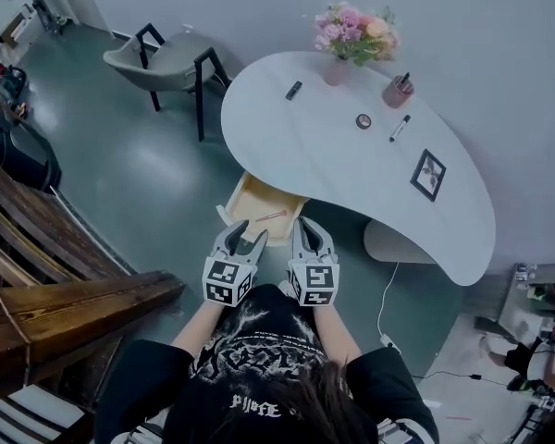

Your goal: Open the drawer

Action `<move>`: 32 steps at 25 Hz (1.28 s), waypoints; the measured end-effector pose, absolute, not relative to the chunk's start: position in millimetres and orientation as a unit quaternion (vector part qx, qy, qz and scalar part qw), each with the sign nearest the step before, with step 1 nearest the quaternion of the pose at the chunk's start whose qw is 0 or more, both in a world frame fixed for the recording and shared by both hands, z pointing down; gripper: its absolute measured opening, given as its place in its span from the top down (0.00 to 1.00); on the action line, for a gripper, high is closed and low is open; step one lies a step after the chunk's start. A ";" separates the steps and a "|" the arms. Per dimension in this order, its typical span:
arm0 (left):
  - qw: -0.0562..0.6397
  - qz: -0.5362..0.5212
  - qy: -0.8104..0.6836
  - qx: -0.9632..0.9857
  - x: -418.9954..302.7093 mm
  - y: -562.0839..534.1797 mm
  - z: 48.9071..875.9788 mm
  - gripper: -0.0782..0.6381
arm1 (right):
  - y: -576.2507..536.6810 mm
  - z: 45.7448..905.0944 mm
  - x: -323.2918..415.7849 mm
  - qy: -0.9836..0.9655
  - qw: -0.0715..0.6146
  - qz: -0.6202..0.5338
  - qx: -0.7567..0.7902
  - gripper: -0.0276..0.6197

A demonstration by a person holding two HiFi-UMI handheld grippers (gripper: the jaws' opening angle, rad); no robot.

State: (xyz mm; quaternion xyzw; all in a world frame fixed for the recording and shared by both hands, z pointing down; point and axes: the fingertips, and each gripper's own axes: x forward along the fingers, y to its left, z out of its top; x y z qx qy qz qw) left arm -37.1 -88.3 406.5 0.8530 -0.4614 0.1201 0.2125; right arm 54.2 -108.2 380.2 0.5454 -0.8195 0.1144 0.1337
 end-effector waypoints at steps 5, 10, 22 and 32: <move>0.192 0.110 -0.457 0.862 -42.7 -95.8 388.3 0.60 | -113.9 362.4 54.4 -0.814 0.125 0.094 0.559 0.92; 0.169 0.098 -0.459 0.867 -50.1 -97.4 373.4 0.60 | -115.6 350.1 54.6 -0.810 0.118 0.079 0.570 0.92; 0.135 0.069 -0.473 0.868 -62.7 -98.4 352.8 0.73 | -115.2 338.6 47.4 -0.806 0.109 0.060 0.579 0.92; 0.142 0.058 -0.456 0.877 -65.7 -101.1 348.8 0.86 | -120.3 339.6 40.8 -0.806 0.110 0.061 0.578 0.92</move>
